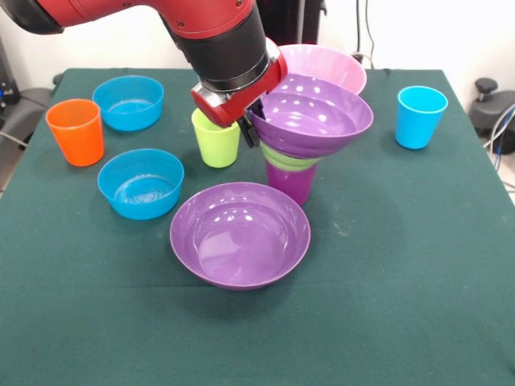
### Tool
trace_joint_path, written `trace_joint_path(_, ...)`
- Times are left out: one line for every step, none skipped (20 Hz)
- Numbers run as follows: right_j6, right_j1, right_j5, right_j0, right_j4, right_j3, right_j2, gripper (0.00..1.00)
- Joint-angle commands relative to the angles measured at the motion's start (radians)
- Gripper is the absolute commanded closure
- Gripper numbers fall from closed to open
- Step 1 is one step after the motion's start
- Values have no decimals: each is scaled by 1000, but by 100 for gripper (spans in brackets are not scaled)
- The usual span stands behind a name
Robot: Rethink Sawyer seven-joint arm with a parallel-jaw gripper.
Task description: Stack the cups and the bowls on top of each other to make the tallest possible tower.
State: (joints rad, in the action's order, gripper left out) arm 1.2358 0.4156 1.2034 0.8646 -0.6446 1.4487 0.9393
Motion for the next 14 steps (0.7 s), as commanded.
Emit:
trace_joint_path(-243,-15,38,-49,-81,-17,-68,100)
trace_joint_path(-247,-13,44,-51,-84,-18,-70,100)
trace_joint_path(-247,-14,43,-51,-83,-19,-71,100)
trace_joint_path(-248,-13,43,-52,-85,-19,-71,100)
trace_joint_path(-248,-13,44,-53,-84,-20,-72,0)
trace_joint_path(-248,-13,45,-54,-84,-21,-72,0)
trace_joint_path(-248,-13,45,-54,-84,-21,-73,0)
trace_joint_path(-248,-12,45,-55,-86,-21,-73,0)
trace_joint_path(-249,-12,48,-56,-87,-23,-75,0)
trace_joint_path(-250,-11,50,-57,-89,-24,-77,0)
trace_joint_path(-251,-10,51,-58,-90,-24,-78,0)
trace_joint_path(-252,-10,52,-58,-90,-24,-78,0)
trace_joint_path(-251,-10,54,-60,-90,-26,-78,0)
trace_joint_path(-252,-9,54,-60,-90,-26,-78,0)
